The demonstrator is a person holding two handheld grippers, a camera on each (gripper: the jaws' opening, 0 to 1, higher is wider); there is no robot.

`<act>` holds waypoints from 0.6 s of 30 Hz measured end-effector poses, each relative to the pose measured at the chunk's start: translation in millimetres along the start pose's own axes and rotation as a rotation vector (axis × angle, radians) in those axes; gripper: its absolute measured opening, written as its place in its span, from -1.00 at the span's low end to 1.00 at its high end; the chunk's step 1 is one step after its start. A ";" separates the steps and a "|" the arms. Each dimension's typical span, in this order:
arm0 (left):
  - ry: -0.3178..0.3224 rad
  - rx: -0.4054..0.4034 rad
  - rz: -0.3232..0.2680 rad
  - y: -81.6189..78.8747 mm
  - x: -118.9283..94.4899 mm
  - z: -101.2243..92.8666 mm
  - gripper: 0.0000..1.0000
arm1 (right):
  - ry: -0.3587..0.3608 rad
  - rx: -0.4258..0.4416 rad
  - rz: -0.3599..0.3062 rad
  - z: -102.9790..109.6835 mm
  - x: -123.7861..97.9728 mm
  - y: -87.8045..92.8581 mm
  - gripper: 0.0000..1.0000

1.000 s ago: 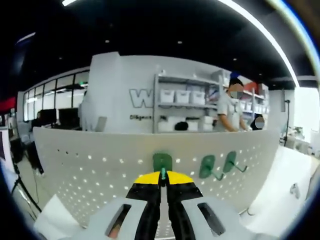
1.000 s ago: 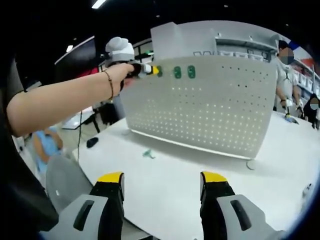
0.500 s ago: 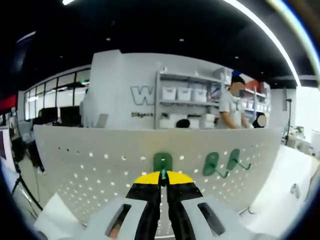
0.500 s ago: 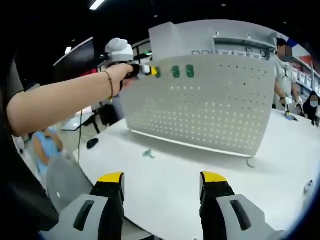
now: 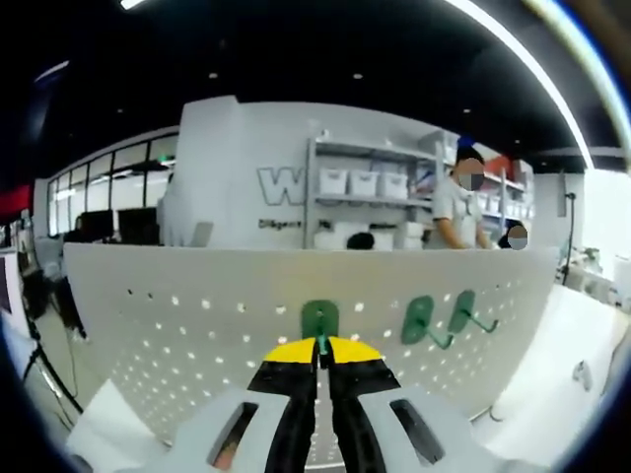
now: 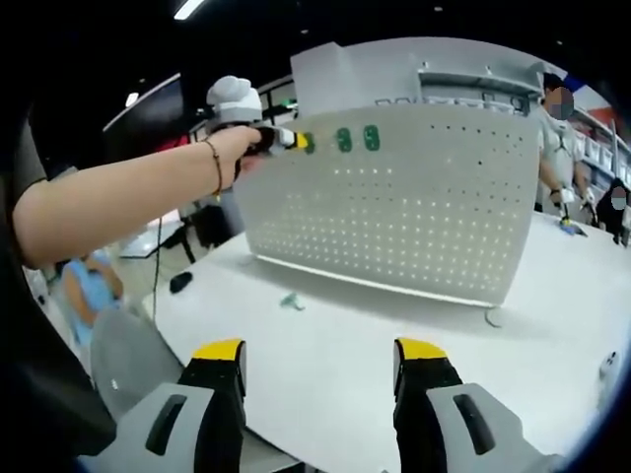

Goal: Insert the hook assembly into the mounting plate slot until the hook locks in place.

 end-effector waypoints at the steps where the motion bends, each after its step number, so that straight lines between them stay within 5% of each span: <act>1: 0.006 -0.018 0.003 -0.2 0.3 0.0 -0.93 | 0.001 -0.002 -0.004 0.0 0.0 -1.0 0.21; 5: 0.009 -0.017 0.007 -0.2 -0.1 -0.1 -0.87 | 0.007 0.000 -0.004 -2.2 -0.8 -1.1 0.21; 9: -0.005 -0.046 0.007 1.2 -1.1 1.9 -0.59 | 0.009 0.003 -0.002 -3.2 -1.5 0.6 0.21; 18: 0.005 -0.037 0.009 0.5 -3.1 1.0 -0.51 | 0.010 0.001 -0.004 -1.6 -1.6 0.4 0.21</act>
Point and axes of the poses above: the point that each gripper's makers call its tool centre point, and the gripper's own axes: x roughly forward along the fingers, z roughly to its left, y roughly out of its underside, the point moved 3 cm from there along -x, roughly backward along the fingers, and after that the axes turned 9 degrees about y, right-handed, at the moved point
